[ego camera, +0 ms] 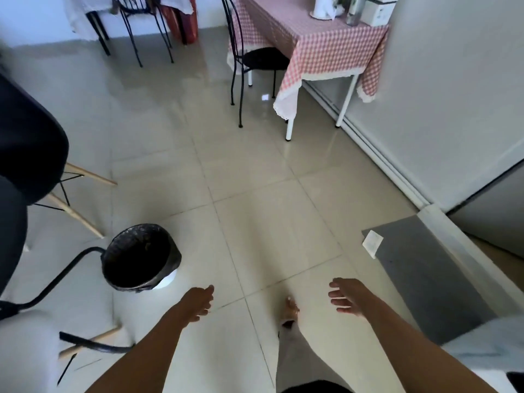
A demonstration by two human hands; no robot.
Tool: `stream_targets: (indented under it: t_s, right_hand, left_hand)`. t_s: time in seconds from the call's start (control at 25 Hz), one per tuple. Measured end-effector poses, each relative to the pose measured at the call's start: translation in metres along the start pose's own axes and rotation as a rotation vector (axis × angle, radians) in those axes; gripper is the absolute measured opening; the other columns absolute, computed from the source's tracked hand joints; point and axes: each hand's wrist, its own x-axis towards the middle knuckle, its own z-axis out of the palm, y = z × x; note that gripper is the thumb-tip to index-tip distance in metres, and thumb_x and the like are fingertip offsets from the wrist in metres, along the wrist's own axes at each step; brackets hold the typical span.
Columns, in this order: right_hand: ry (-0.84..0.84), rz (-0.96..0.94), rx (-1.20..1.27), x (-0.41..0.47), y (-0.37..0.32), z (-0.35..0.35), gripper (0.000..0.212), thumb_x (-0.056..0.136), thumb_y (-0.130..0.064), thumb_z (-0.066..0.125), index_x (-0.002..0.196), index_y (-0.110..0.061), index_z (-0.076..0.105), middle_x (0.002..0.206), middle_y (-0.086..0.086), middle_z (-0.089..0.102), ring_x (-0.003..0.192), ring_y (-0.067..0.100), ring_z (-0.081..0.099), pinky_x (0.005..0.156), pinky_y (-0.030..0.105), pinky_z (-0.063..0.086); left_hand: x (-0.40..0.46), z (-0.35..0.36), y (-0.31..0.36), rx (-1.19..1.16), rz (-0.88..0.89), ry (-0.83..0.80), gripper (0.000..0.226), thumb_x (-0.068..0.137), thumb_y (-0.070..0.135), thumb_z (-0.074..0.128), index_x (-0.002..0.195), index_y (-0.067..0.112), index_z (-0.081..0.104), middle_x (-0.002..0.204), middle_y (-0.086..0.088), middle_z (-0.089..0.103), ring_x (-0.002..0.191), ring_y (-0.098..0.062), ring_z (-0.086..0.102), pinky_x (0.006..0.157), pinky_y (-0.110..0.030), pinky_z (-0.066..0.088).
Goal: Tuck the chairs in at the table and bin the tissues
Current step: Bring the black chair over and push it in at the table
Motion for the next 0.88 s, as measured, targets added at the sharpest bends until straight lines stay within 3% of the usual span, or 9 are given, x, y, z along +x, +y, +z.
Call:
stream_targets:
  t_s: [0.08,0.32,0.6,0.88]
  right_hand:
    - [-0.017,-0.014,-0.038,0.034,-0.063,-0.008,0.018,0.095,-0.022,0.048,0.083,-0.010,0.056,0.078,0.008,0.056,0.065,0.020,0.050,0.071,0.033,0.041]
    - [-0.099,-0.068,-0.156,0.111,-0.283,0.001,0.029,0.094,-0.019,0.047,0.066,-0.014,0.051,0.065,0.006,0.049,0.054,0.017,0.039,0.055,0.025,0.028]
    - [-0.231,-0.154,-0.358,0.194,-0.513,0.119,0.019,0.094,-0.019,0.048,0.078,-0.012,0.054,0.073,0.006,0.053,0.062,0.018,0.048,0.065,0.031,0.039]
    - [-0.302,-0.202,-0.375,0.256,-0.712,0.224,0.015,0.093,-0.019,0.051,0.079,-0.013,0.054,0.074,0.006,0.056,0.063,0.020,0.051,0.062,0.029,0.040]
  left_hand:
    - [0.027,-0.007,0.043,-0.061,-0.034,0.027,0.033,0.097,0.038,0.042,0.089,0.010,0.056,0.077,-0.004,0.053,0.073,-0.020,0.051,0.064,-0.025,0.035]
    - [0.093,-0.055,0.188,-0.286,-0.015,0.068,0.031,0.095,0.038,0.048,0.084,0.011,0.058,0.076,-0.005,0.055,0.067,-0.018,0.050,0.065,-0.026,0.037]
    - [0.205,-0.187,0.318,-0.412,-0.008,0.185,0.033,0.097,0.038,0.042,0.080,0.012,0.056,0.071,-0.003,0.052,0.060,-0.016,0.046,0.060,-0.025,0.029]
    - [0.293,-0.338,0.451,-0.402,-0.042,0.254,0.035,0.099,0.037,0.038,0.077,0.014,0.052,0.066,-0.002,0.048,0.056,-0.014,0.042,0.058,-0.023,0.025]
